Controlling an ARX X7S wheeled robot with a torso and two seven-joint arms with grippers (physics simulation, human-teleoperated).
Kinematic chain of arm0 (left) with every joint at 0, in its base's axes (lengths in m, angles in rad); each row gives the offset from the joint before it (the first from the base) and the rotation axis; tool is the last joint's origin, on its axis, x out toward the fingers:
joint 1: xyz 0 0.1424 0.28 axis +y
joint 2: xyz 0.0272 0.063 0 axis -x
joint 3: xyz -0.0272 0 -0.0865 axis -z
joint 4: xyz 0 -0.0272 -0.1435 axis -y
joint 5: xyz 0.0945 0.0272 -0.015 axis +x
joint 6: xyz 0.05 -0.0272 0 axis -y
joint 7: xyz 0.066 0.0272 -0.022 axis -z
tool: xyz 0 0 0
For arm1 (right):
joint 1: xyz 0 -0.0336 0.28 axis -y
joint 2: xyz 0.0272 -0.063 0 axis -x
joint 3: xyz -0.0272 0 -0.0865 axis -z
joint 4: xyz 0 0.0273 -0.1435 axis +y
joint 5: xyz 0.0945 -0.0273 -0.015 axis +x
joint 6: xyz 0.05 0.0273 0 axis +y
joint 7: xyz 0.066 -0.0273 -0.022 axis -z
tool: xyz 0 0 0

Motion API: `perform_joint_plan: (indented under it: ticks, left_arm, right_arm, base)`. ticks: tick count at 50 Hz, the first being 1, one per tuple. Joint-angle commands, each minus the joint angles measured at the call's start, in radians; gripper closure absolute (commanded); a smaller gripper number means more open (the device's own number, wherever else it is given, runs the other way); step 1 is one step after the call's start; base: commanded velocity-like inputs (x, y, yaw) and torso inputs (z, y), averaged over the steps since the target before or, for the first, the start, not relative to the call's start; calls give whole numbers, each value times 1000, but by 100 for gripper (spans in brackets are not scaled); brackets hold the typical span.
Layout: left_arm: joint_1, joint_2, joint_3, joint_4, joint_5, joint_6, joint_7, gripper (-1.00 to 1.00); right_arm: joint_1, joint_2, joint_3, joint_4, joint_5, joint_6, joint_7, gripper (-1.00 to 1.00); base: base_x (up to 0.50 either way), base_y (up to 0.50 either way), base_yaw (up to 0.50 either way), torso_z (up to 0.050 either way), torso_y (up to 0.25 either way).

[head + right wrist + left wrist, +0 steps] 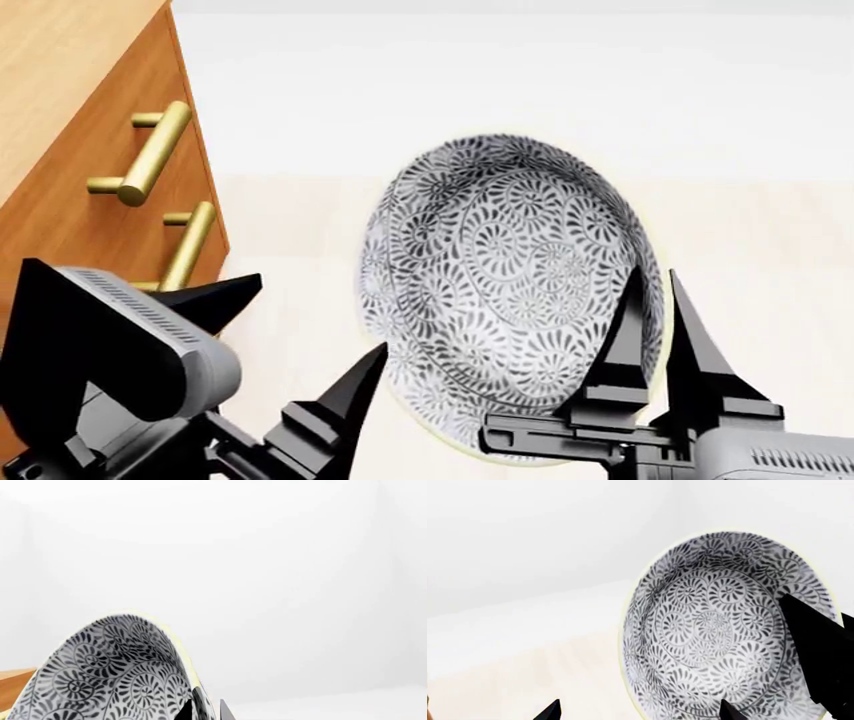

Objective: Put the bowl on top of the cabinet.

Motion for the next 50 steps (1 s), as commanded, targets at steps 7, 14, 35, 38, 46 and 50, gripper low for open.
perform_joint_plan:
  ticks: [7,14,35,38,46,50]
  left_arm:
    - [-2,-26,54,-29,19,57,7,-100]
    - [4,-40,64,-35,24,80,8,-100]
    - [16,-67,87,-57,29,134,14,-100]
    - [20,-71,93,-62,36,145,21,-100]
    - [34,-77,103,-68,42,171,32,-100]
    - [37,-80,104,-72,40,178,33,-100]
  right_arm:
    - [-52,20,19,-31,-21,-54,-15,100]
    - [-100,41,44,-70,-33,-92,-9,100]
    - [-175,44,4,-115,-143,-160,-20,100]
    - [-184,42,-6,-117,-158,-170,-23,100]
    - [-193,41,-13,-118,-165,-181,-27,100]
    - [-194,40,-18,-118,-167,-181,-28,100]
  base:
    - [0,0,0,0,0]
    - [0,0,0,0,0]
    - [0,0,0,1,0]
    - [0,0,0,0,0]
    - [0,0,0,0,0]
    - [0,0,0,0,2]
